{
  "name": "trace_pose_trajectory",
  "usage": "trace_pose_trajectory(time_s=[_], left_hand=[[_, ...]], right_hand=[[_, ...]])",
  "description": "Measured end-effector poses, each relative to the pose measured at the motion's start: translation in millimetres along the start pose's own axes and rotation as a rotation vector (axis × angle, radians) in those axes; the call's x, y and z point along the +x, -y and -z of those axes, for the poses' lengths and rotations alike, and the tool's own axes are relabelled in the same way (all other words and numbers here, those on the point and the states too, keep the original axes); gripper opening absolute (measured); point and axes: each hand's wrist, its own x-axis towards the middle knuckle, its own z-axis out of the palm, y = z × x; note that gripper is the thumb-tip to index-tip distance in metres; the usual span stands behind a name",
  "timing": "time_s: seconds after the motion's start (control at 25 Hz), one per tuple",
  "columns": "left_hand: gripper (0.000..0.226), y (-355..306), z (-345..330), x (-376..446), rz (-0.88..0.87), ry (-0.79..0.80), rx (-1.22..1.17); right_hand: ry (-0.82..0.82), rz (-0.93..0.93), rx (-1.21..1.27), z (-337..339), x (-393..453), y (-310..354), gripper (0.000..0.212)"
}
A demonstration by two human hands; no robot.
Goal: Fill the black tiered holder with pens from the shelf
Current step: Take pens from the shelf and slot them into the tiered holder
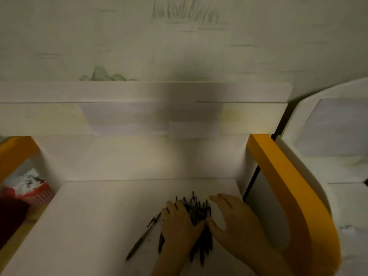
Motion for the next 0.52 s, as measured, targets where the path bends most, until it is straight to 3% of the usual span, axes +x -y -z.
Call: trace_pose_trajectory(time_s=[0.12,0.52], left_hand=[[0.106,1.9,-1.9,4.3,-0.01,-0.007,0.017],[0.066,6.5,6.5,11.4,-0.081,0.049,-0.197]], right_hand=[[0.009,-0.001,-0.015,-1.3,3.0,-2.7,0.063],[0.034,0.004,-0.017,-1.8,11.7,-8.8,0.062]])
